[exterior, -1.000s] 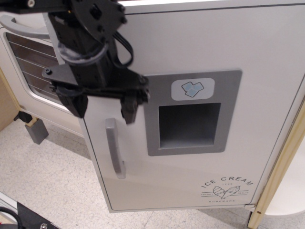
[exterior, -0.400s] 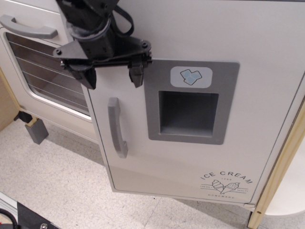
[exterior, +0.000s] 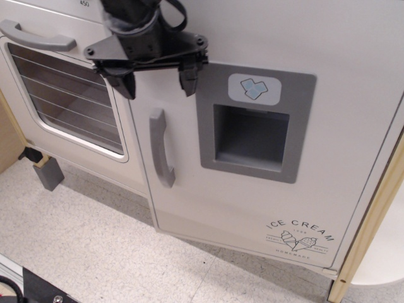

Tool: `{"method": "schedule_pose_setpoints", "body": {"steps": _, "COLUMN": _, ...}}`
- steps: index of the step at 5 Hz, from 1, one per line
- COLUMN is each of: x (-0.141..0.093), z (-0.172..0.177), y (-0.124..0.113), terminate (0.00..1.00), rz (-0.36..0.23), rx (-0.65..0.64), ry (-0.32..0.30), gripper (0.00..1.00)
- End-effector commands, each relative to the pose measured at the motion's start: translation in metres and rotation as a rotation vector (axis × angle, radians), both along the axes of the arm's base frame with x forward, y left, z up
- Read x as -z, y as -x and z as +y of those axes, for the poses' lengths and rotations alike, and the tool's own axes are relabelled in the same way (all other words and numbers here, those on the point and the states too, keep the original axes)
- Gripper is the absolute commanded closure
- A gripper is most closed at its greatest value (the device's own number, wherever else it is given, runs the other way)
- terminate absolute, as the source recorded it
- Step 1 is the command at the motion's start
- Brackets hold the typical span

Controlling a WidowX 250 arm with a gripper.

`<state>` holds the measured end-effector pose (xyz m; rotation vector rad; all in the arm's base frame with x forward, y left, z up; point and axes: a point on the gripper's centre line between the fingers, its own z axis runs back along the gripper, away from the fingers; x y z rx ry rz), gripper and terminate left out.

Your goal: Close fridge

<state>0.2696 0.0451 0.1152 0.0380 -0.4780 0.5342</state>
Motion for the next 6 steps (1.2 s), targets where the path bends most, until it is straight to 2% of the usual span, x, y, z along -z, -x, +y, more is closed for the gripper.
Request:
{"method": "schedule_pose_setpoints", "body": {"steps": 1, "x": -0.015, "z": 0.013, "y": -0.027, "terminate": 0.0, "rz": -0.066, "rx": -0.065, "ry": -0.011, "gripper": 0.0}}
{"method": "schedule_pose_setpoints", "body": {"steps": 3, "x": -0.02, "z": 0.014, "y": -0.03, "terminate": 0.0, "rz": -0.079, "rx": -0.092, "ry": -0.003, "gripper": 0.0}}
{"method": "schedule_pose_setpoints", "body": {"steps": 4, "x": -0.022, "z": 0.013, "y": -0.021, "terminate": 0.0, "rz": -0.08, "rx": -0.106, "ry": -0.001, "gripper": 0.0}}
{"method": "schedule_pose_setpoints", "body": {"steps": 5, "x": -0.021, "z": 0.008, "y": -0.007, "terminate": 0.0, "rz": -0.038, "rx": -0.075, "ry": -0.005, "gripper": 0.0}}
{"method": "schedule_pose_setpoints", "body": {"steps": 6, "x": -0.021, "z": 0.008, "y": -0.007, "terminate": 0.0, "rz": -0.038, "rx": -0.075, "ry": -0.005, "gripper": 0.0}}
